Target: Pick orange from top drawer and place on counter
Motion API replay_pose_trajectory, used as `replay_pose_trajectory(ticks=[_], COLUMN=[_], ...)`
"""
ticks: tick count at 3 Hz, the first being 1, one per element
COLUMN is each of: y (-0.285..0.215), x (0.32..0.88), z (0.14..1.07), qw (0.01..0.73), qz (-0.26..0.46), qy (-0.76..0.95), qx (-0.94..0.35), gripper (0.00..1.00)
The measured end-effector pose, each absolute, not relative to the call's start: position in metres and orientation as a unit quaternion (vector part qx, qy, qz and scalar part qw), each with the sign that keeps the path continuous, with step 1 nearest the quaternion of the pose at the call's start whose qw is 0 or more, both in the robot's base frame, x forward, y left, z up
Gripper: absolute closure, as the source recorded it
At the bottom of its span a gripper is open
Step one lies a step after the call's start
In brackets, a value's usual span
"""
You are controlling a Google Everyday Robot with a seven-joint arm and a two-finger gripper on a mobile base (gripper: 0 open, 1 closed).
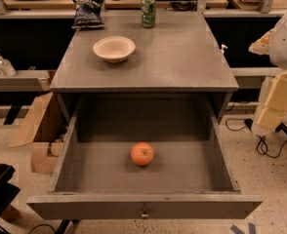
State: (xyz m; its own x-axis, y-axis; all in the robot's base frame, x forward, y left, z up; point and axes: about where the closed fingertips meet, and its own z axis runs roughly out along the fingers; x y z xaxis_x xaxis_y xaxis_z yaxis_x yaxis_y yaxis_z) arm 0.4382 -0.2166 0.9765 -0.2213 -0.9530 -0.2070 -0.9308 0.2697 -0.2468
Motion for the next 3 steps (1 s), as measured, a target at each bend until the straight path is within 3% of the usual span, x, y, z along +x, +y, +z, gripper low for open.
replay_pose_trajectory(ticks=[2, 3], y=[-0.213, -0.201], x=[0.446, 0.443], z=[0.956, 0.884], qw=[0.187, 0.229], qz=[-0.014, 0.068], qy=[0.780, 0.776], qx=[-0.597, -0.584], gripper=[0.00, 0.00])
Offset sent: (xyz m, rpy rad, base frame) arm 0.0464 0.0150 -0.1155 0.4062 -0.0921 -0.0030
